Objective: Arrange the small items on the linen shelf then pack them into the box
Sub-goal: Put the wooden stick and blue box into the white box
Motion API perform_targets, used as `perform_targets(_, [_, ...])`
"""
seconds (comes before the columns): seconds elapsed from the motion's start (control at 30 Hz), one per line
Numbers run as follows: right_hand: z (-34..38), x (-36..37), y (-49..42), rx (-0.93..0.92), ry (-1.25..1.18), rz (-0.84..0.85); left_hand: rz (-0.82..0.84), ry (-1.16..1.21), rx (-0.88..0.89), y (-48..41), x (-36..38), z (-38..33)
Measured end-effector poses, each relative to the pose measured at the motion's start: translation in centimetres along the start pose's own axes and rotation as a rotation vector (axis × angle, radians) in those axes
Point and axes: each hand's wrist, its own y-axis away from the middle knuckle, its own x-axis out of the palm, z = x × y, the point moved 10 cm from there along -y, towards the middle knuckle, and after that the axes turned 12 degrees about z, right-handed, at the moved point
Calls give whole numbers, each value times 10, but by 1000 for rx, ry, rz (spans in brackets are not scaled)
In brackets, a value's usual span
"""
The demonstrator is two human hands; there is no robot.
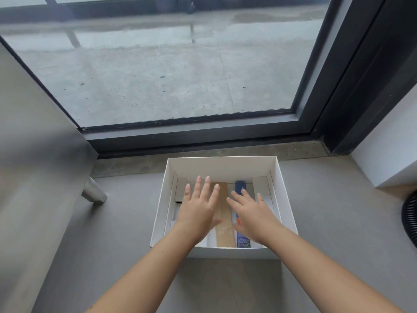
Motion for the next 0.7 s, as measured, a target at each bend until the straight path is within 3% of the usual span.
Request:
perform_targets(0.13, [8, -42, 22, 55, 81, -139, -78, 24, -58, 19, -41, 2])
perform_targets(0.3, [31, -134, 86, 93, 28, -371, -410, 276, -46, 83, -138, -3])
perform_targets(0.7, [56, -375, 240, 159, -41, -427, -391, 230, -45, 199, -374, 13])
